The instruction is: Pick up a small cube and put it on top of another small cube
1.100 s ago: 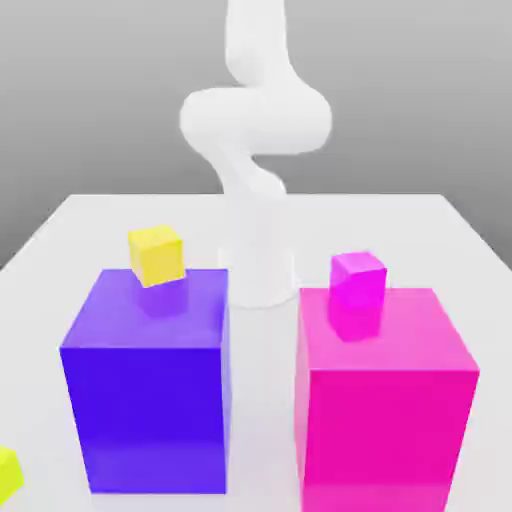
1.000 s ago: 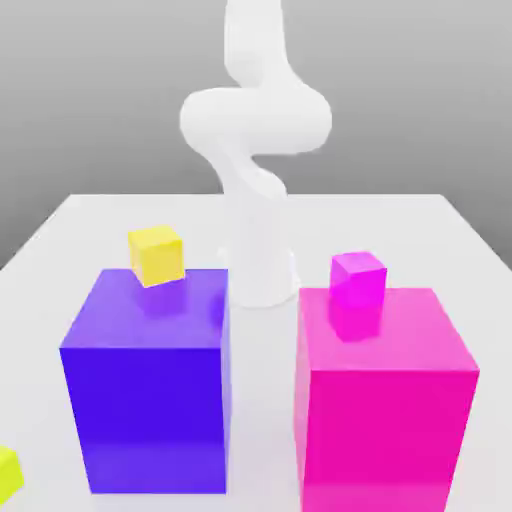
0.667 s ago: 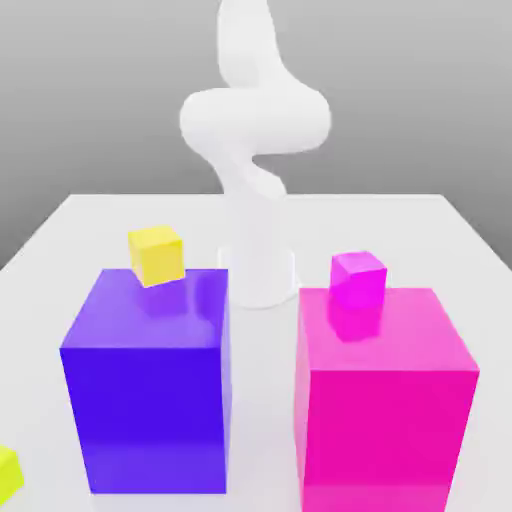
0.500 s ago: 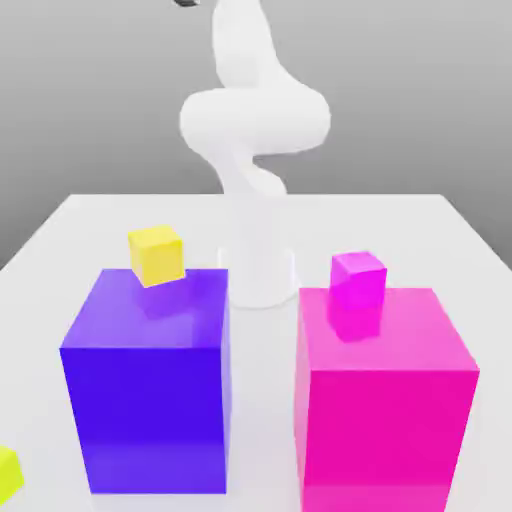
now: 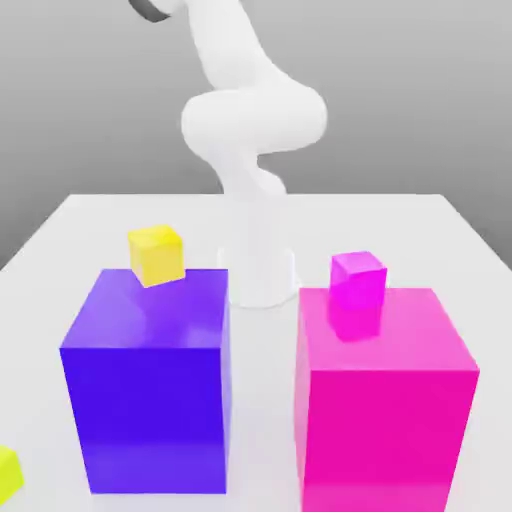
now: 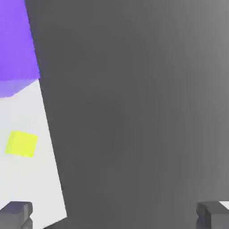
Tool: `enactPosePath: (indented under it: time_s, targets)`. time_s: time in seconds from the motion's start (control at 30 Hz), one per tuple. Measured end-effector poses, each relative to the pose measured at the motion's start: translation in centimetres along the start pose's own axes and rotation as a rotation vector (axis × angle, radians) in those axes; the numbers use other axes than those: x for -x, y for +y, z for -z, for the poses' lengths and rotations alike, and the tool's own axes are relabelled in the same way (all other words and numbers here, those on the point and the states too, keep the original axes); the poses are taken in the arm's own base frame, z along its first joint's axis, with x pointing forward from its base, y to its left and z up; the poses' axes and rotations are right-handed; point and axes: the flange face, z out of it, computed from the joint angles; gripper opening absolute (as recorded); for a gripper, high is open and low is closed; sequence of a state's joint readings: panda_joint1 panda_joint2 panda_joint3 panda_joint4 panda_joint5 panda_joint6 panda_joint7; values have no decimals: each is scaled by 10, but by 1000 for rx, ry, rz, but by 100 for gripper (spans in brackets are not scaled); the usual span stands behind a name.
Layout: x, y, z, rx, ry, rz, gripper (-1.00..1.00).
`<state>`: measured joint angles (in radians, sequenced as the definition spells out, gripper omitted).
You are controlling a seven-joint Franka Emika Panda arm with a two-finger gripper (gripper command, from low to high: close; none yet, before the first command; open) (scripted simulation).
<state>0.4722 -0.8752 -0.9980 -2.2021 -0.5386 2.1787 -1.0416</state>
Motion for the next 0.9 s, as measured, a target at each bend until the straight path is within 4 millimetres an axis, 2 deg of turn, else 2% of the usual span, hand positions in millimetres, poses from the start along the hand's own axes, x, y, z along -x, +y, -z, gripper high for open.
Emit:
enactPosePath:
  time_s: [0.2, 0.4, 0.53, 0.7, 0.8, 0.83, 0.9]
  targets:
    - [28, 8, -97, -120, -67, 278, 0]
    - [43, -6, -205, -276, -118, 582, 0]
    - [48, -29, -280, -398, -138, 800, 0]
    - [48, -74, -370, -567, -145, 1088, 0]
    - [67, -98, -423, -597, -144, 1137, 0]
    - [72, -104, -434, -599, -144, 1142, -100]
    - [72, -104, -434, -599, -146, 1142, -100]
